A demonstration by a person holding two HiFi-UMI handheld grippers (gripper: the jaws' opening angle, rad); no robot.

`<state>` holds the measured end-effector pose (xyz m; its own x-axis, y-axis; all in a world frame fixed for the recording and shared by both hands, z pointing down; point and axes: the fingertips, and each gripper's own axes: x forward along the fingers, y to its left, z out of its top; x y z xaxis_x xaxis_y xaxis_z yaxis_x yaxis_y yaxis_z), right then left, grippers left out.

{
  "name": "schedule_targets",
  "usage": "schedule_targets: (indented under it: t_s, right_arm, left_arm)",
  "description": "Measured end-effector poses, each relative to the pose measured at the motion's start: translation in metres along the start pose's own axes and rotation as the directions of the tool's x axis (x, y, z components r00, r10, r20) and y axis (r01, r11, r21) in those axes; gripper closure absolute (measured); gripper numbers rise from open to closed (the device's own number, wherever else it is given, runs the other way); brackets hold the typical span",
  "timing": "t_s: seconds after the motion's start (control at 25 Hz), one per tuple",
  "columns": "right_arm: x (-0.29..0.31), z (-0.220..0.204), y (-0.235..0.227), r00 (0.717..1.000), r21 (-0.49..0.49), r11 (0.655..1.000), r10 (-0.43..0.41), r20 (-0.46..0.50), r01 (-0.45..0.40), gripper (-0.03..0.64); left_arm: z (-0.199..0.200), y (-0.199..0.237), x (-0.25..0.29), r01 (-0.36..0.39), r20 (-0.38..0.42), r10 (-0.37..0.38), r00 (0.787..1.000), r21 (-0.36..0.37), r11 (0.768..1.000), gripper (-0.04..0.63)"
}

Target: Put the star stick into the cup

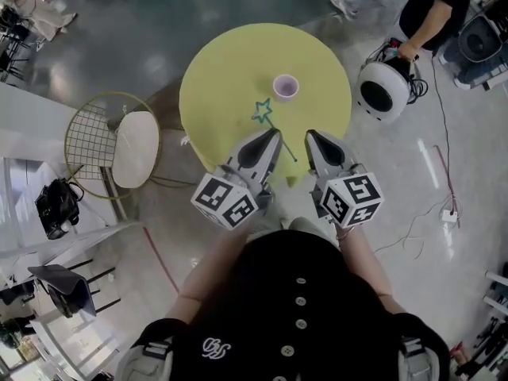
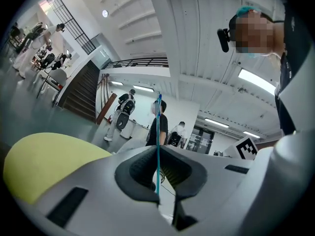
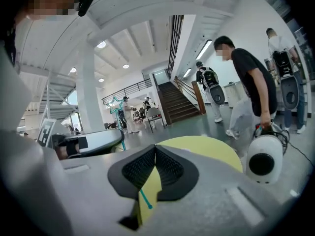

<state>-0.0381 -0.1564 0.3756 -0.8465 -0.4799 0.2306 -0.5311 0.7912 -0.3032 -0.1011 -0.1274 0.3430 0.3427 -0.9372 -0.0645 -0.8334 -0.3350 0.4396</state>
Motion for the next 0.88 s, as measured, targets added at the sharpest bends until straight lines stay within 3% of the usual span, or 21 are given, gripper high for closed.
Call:
schedule_targets:
  t_s: [0.28,0.6,0.88]
  right_arm:
    - [0.052,0.02,-0.03,0.998,0.036,0.998,-0.053,-0.025,0.053,0.614]
    - [0.097,0.022,-0.055,0.994,0.077,0.992,-0.094,-0.06,0.098,0.614]
    - [0.107,0.01,-0.058,0.99,0.098,0.988,-0.114,-0.08,0.122,0.614]
  left_arm:
    - [0.018,0.048,0.045,0.016,-0.073,-0.016,0.997,0.0,1.0,0.572]
    - [0.025,0.095,0.082,0.039,-0.105,-0.041,0.994,-0.022,0.999,0.572]
    - [0.028,0.101,0.087,0.083,-0.115,-0.085,0.99,-0.024,0.996,0.572]
